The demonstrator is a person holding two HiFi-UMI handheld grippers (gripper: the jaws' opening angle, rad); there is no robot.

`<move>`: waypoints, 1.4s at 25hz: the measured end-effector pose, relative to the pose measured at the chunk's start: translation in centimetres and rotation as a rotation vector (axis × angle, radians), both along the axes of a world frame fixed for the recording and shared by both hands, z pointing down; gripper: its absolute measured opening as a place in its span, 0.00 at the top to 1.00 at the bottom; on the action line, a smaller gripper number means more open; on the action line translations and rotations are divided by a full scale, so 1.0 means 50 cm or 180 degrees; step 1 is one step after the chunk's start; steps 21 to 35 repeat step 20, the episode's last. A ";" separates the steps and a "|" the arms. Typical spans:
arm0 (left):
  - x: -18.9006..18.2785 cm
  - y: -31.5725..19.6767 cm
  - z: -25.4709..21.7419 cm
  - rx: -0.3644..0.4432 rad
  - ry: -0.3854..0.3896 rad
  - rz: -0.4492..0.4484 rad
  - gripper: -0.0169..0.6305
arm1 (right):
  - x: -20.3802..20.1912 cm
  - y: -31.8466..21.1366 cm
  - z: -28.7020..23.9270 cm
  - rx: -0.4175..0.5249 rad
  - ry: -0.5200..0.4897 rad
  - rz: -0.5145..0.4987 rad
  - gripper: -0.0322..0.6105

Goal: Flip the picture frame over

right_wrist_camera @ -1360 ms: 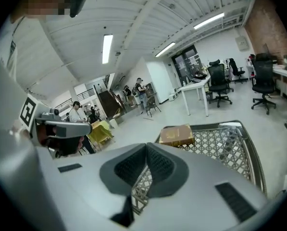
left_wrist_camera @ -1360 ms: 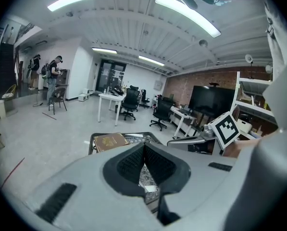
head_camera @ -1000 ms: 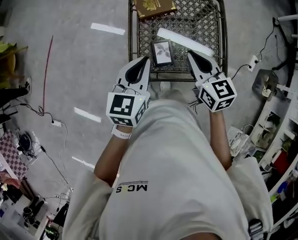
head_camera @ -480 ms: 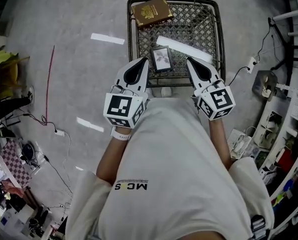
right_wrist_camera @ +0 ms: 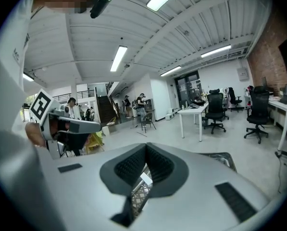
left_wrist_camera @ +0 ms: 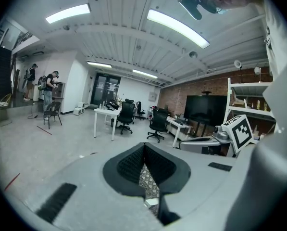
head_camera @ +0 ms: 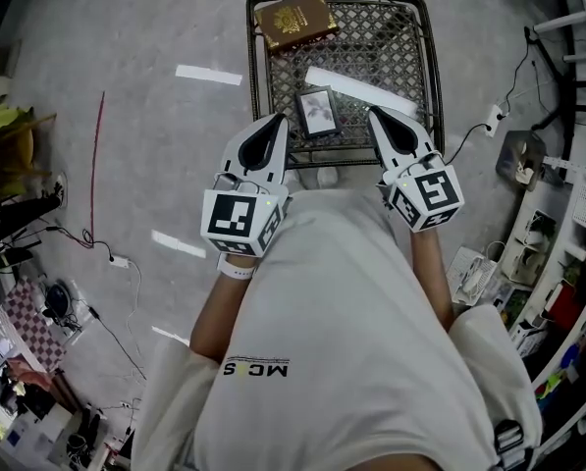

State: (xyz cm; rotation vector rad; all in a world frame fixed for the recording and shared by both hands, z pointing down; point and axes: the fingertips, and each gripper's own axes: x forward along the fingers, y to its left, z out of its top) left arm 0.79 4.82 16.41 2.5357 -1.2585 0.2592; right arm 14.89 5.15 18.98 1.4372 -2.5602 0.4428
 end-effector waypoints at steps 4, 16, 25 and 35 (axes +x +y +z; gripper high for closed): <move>-0.005 0.004 0.003 -0.0005 0.0006 -0.0008 0.94 | -0.010 -0.002 -0.004 0.0023 0.0003 -0.0027 0.92; -0.010 0.019 0.005 -0.0028 0.0031 -0.0022 0.94 | -0.030 0.004 -0.005 0.0004 0.0020 -0.0061 0.92; -0.006 0.025 0.006 -0.0040 0.0030 -0.0005 0.94 | -0.029 0.007 -0.007 0.0017 0.0046 -0.0069 0.92; -0.006 0.025 0.006 -0.0040 0.0030 -0.0005 0.94 | -0.029 0.007 -0.007 0.0017 0.0046 -0.0069 0.92</move>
